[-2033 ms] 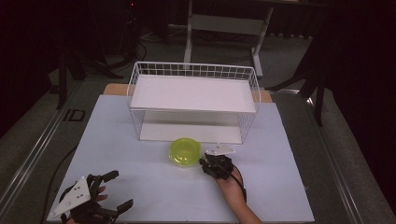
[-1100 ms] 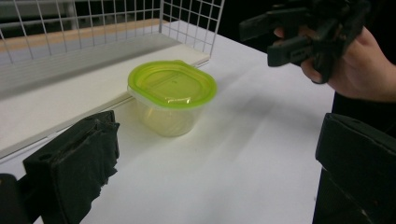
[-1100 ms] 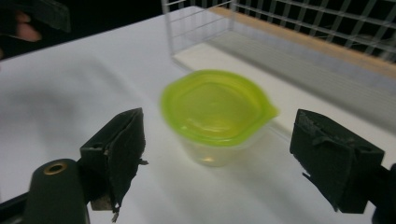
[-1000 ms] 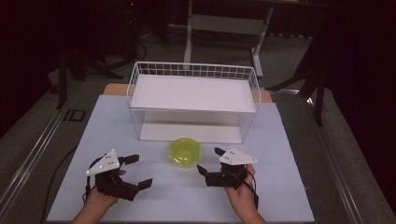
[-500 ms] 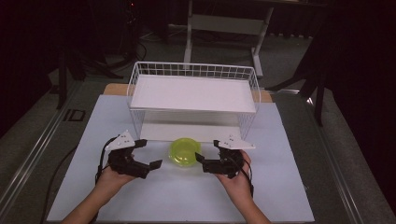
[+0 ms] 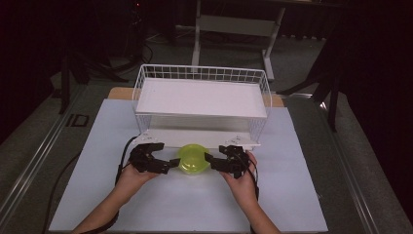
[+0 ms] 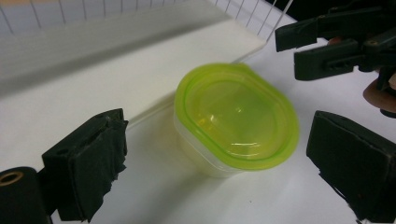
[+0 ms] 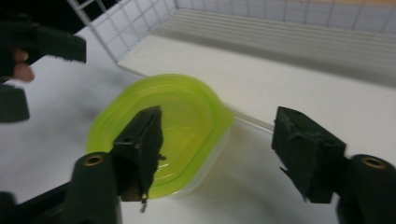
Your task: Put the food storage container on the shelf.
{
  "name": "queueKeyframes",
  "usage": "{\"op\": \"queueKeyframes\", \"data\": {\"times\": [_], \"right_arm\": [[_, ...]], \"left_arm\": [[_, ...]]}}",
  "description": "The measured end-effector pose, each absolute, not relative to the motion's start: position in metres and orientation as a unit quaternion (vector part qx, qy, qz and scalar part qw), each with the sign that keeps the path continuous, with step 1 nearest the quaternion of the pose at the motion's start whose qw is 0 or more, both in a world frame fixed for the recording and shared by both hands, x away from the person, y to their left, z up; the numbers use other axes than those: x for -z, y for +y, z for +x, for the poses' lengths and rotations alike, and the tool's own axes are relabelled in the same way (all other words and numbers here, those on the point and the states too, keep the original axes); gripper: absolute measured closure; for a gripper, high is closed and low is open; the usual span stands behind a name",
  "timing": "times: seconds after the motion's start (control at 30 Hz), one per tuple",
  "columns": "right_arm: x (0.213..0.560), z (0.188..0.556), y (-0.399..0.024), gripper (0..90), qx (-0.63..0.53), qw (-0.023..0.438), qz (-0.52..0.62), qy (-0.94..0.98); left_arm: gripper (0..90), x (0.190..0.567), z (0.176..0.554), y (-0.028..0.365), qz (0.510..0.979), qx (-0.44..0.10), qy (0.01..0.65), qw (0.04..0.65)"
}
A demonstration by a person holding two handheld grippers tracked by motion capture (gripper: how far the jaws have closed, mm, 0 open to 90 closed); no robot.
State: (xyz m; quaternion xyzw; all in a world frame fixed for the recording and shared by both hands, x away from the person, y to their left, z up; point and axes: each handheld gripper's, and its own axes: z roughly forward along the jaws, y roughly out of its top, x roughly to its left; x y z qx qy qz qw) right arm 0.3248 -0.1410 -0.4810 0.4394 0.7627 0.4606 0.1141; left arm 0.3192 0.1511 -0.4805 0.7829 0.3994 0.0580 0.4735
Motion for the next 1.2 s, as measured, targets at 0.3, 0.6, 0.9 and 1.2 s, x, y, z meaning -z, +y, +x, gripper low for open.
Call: {"op": "queueKeyframes", "data": {"times": [0.3, 0.6, 0.9, 1.2], "right_arm": [[0.494, 0.331, -0.138, 42.5, -0.448, 0.095, 0.459, 0.761], [0.503, 0.329, -0.136, 58.3, -0.438, 0.063, 0.463, 0.767], [0.499, 0.326, -0.135, 68.2, -0.444, 0.037, 0.470, 0.762], [0.495, 0.310, -0.138, 77.0, -0.451, 0.019, 0.447, 0.772]], "left_arm": [[32.0, 0.493, 0.329, 0.146, 0.762, -0.028, 0.451, 0.463], [60.3, 0.503, 0.333, 0.138, 0.766, 0.008, 0.460, 0.450], [66.9, 0.501, 0.327, 0.138, 0.777, 0.005, 0.447, 0.443], [76.9, 0.496, 0.303, 0.136, 0.785, 0.007, 0.446, 0.431]]}}
